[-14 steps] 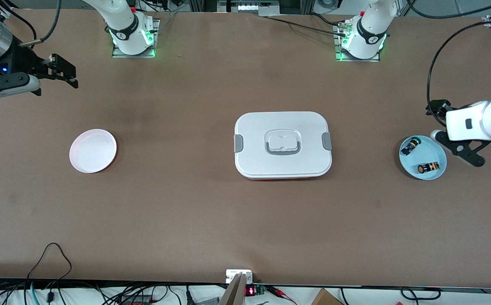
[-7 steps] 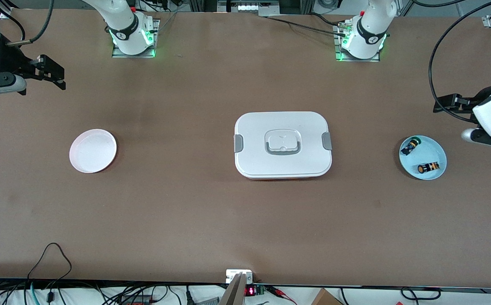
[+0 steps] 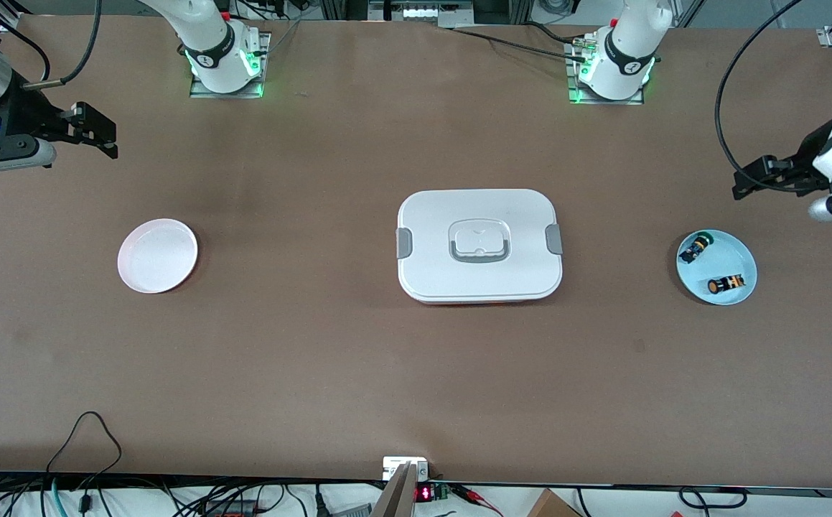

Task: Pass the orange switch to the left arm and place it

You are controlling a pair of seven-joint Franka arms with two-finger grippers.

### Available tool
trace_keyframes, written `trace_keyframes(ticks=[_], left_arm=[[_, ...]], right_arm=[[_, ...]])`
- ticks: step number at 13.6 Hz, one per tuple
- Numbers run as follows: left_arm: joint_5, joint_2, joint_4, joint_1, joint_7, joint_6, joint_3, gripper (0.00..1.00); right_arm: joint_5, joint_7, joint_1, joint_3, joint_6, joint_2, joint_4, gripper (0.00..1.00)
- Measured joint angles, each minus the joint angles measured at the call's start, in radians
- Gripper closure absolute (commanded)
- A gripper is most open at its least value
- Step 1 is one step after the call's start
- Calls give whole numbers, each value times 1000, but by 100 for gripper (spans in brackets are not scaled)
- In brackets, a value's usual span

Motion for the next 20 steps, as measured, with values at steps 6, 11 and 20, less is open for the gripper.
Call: trace_keyframes(ticks=[6, 11, 20], left_arm=[[0, -26, -25, -19, 0, 0, -11, 0], [0, -26, -25, -19, 1, 0, -11, 0], [0, -21, -17, -19, 2, 7, -10, 0]], right_arm=[[4, 45, 1, 0, -3, 1, 0, 0], [8, 48, 5, 6, -2, 1, 2, 0], [9, 53, 5, 6, -1, 1, 2, 0]])
